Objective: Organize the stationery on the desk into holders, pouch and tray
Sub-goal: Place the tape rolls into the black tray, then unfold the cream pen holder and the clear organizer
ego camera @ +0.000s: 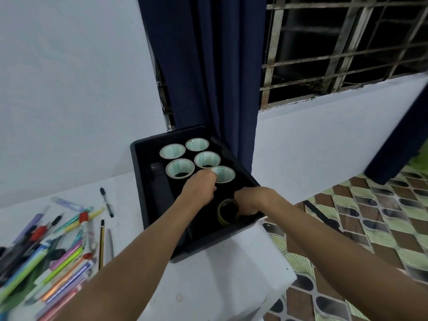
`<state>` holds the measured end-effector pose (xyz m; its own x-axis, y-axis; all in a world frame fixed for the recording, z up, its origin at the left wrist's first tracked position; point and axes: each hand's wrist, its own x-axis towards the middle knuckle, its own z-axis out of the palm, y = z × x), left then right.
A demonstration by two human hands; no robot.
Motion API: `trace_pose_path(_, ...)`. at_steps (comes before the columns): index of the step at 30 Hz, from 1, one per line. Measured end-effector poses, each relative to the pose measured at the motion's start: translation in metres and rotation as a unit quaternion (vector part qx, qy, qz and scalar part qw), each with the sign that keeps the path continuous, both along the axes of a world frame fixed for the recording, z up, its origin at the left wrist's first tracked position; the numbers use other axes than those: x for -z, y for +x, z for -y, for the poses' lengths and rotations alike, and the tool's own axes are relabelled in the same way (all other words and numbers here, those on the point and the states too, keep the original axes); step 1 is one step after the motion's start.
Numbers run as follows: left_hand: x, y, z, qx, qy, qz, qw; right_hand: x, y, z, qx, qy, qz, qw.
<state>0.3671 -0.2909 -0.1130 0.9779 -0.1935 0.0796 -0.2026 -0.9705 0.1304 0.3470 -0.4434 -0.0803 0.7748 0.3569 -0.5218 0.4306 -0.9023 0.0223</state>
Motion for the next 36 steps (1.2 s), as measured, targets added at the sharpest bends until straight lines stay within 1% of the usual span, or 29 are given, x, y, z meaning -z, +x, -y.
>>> trace_pose_path(3,0.002,-0.002,-0.003,0.0,0.008,0.007,1.0,0.003,0.0,0.0,0.002,-0.003,0.001,1.0)
trace_pose_path(7,0.01,-0.003,-0.01,-0.002,-0.073,-0.018,0.997,0.005,0.001,0.003,0.023,0.035,0.009,0.999)
trace_pose_path(11,0.015,-0.002,-0.017,0.007,-0.16,-0.011,0.987,0.009,0.003,0.004,0.046,0.086,0.006,0.995)
trace_pose_path(13,0.016,-0.006,-0.018,-0.022,-0.192,-0.031,0.981,0.012,0.005,0.002,0.054,0.112,0.002,0.992)
trace_pose_path(15,0.019,-0.008,-0.017,-0.045,-0.177,-0.067,0.981,0.015,0.006,0.001,0.061,0.128,0.0,0.99)
trace_pose_path(17,0.021,-0.01,-0.013,-0.037,-0.137,-0.086,0.986,0.016,0.007,0.002,0.062,0.14,-0.002,0.988)
trace_pose_path(19,0.018,-0.011,-0.014,-0.025,-0.116,-0.093,0.988,0.014,0.009,0.002,0.059,0.152,-0.009,0.987)
trace_pose_path(20,0.015,-0.01,-0.016,-0.019,-0.114,-0.099,0.988,0.011,0.01,0.002,0.059,0.164,-0.016,0.985)
trace_pose_path(22,0.004,-0.012,-0.024,-0.009,-0.14,-0.109,0.984,0.002,0.013,-0.003,0.058,0.189,-0.022,0.98)
trace_pose_path(24,-0.01,-0.016,-0.035,-0.015,-0.178,-0.086,0.98,-0.009,0.018,-0.014,0.046,0.219,-0.008,0.975)
trace_pose_path(26,-0.027,-0.02,-0.054,-0.053,-0.18,-0.035,0.982,-0.021,0.022,-0.035,0.024,0.249,0.008,0.968)
trace_pose_path(28,-0.044,-0.026,-0.075,-0.099,-0.176,0.009,0.979,-0.033,0.021,-0.059,0.008,0.273,0.004,0.962)
trace_pose_path(30,-0.064,-0.038,-0.105,-0.132,-0.183,0.039,0.973,-0.044,0.018,-0.093,-0.014,0.301,0.017,0.953)
trace_pose_path(33,-0.086,-0.067,-0.163,-0.186,-0.177,0.07,0.964,-0.057,0.007,-0.156,-0.079,0.347,0.043,0.933)
trace_pose_path(36,-0.098,-0.103,-0.224,-0.254,-0.166,0.096,0.948,-0.065,-0.011,-0.224,-0.149,0.387,0.043,0.909)
